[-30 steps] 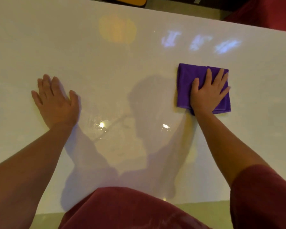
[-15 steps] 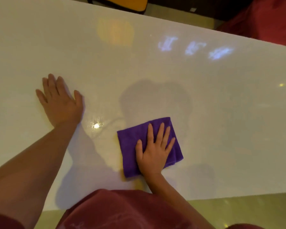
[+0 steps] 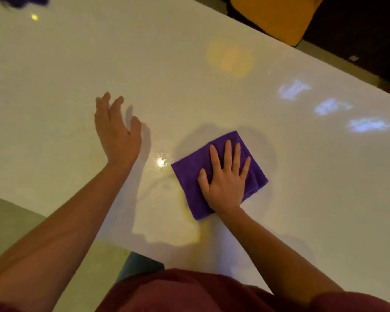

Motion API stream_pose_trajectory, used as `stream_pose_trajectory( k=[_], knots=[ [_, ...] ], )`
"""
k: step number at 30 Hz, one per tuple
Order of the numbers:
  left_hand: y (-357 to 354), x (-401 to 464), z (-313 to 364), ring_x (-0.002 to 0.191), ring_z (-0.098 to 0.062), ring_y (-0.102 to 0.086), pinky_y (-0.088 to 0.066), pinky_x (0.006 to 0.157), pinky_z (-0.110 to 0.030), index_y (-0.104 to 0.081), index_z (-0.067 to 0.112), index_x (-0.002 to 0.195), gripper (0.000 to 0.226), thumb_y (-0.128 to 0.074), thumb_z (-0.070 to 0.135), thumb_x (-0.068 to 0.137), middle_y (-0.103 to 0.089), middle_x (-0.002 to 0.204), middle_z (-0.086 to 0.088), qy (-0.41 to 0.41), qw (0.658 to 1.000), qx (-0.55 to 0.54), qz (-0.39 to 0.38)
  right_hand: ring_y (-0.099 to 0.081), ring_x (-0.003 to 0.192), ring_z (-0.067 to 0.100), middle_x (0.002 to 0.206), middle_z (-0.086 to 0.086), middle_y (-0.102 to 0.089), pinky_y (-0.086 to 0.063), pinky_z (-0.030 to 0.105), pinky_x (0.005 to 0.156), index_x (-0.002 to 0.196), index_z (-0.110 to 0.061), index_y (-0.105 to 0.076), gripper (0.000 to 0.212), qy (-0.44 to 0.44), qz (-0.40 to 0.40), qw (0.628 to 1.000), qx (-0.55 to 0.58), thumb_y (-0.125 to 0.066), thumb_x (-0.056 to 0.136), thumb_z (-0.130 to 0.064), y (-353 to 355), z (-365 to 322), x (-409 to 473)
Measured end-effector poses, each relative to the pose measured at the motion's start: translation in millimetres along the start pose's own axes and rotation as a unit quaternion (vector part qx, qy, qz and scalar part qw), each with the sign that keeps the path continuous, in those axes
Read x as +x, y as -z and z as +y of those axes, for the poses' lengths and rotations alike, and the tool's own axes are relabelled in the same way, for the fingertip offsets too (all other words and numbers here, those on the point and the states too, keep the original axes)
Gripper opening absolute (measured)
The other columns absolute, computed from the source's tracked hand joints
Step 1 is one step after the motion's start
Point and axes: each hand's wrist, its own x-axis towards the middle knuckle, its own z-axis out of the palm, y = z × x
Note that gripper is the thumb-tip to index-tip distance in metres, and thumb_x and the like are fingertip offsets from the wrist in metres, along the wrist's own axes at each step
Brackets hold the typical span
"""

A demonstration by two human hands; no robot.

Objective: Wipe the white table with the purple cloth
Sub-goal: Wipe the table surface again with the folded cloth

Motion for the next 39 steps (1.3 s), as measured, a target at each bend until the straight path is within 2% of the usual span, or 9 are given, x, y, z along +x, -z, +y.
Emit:
stream_pose_trajectory(
  k=[2,5,8,14,27,31,34,37,39],
  knots=[
    [37.0,13.1,-71.3,0.156,-0.038,-0.021,-0.018,0.126,-0.044,-0.047,0.002,0.149,0.058,-0.049,0.027,0.097,-0.032,0.164,-0.02,0.088,0.993,0.073,0.025,-0.008,0.165,0.036,0.177,0.01,-0.019,-0.009,0.067,0.129,0.165,-0.028,-0.032,0.07,-0.002,0.0,1.0,0.005,-0.034,0.103,-0.06,-3.0,-25.4,16.3],
    [83.4,25.7,-164.4,0.159,-0.037,-0.012,-0.013,0.126,-0.048,-0.037,0.003,0.155,0.063,-0.04,0.032,0.099,-0.022,0.169,-0.018,0.222,0.96,0.167,0.035,-0.005,0.165,0.035,0.178,0.009,-0.015,-0.008,0.067,0.13,0.166,-0.029,-0.028,0.07,0.014,-0.009,1.0,0.004,-0.032,0.104,-0.061,-6.9,-65.6,39.5],
    [102.0,25.3,-214.9,0.159,-0.037,-0.01,-0.011,0.127,-0.054,-0.029,0.003,0.159,0.066,-0.031,0.035,0.101,-0.017,0.17,-0.02,0.307,0.932,0.191,0.026,-0.004,0.165,0.035,0.178,0.01,-0.014,-0.007,0.067,0.13,0.167,-0.029,-0.026,0.071,0.041,-0.018,0.999,0.003,-0.031,0.104,-0.061,-11.9,-112.9,62.0],
    [94.0,20.0,-228.7,0.159,-0.036,-0.013,-0.009,0.128,-0.055,-0.025,0.003,0.161,0.069,-0.029,0.042,0.104,-0.019,0.17,-0.02,0.303,0.929,0.21,0.02,-0.008,0.165,0.038,0.177,0.012,-0.017,-0.007,0.067,0.129,0.165,-0.026,-0.031,0.071,0.074,-0.013,0.997,-0.01,-0.032,0.103,-0.059,-26.8,-203.1,100.2],
    [96.1,28.8,-240.6,0.158,-0.041,-0.011,-0.008,0.128,-0.058,-0.025,0.003,0.161,0.07,-0.032,0.04,0.102,-0.017,0.17,-0.023,0.304,0.933,0.194,-0.01,-0.018,0.163,0.039,0.174,0.013,-0.028,-0.013,0.066,0.129,0.163,-0.027,-0.039,0.069,0.074,0.017,0.997,0.001,-0.034,0.102,-0.058,-45.0,-350.5,164.5],
    [96.8,27.7,-242.6,0.159,-0.04,-0.009,-0.006,0.128,-0.057,-0.023,0.005,0.162,0.069,-0.027,0.041,0.104,-0.014,0.17,-0.022,0.289,0.937,0.198,-0.015,-0.013,0.164,0.037,0.176,0.011,-0.022,-0.009,0.064,0.13,0.166,-0.03,-0.033,0.069,0.118,-0.013,0.993,-0.014,-0.031,0.103,-0.06,-50.4,-358.7,154.7],
    [105.5,24.0,-241.0,0.16,-0.037,-0.004,-0.004,0.129,-0.055,-0.019,0.01,0.164,0.067,-0.027,0.042,0.106,-0.009,0.172,-0.019,0.293,0.939,0.179,-0.032,-0.019,0.163,0.038,0.174,0.013,-0.029,-0.012,0.064,0.13,0.163,-0.029,-0.042,0.067,0.176,-0.002,0.984,-0.011,-0.037,0.103,-0.057,-51.1,-343.6,105.8],
    [119.5,22.3,-229.9,0.16,-0.035,-0.002,-0.003,0.129,-0.051,-0.026,0.014,0.163,0.06,-0.036,0.037,0.108,-0.009,0.173,-0.016,0.304,0.946,0.106,-0.032,-0.018,0.163,0.037,0.174,0.013,-0.028,-0.012,0.064,0.13,0.163,-0.03,-0.038,0.067,0.214,-0.035,0.976,-0.015,-0.034,0.104,-0.061,-49.0,-309.6,48.7],
    [128.6,10.4,-209.8,0.16,-0.034,-0.007,-0.008,0.13,-0.047,-0.035,0.013,0.16,0.057,-0.043,0.034,0.108,-0.015,0.172,-0.015,0.296,0.954,0.037,-0.029,-0.013,0.164,0.035,0.175,0.01,-0.024,-0.008,0.063,0.131,0.164,-0.033,-0.034,0.067,0.219,-0.066,0.973,-0.015,-0.032,0.105,-0.065,-45.5,-279.8,14.4]
  ],
)
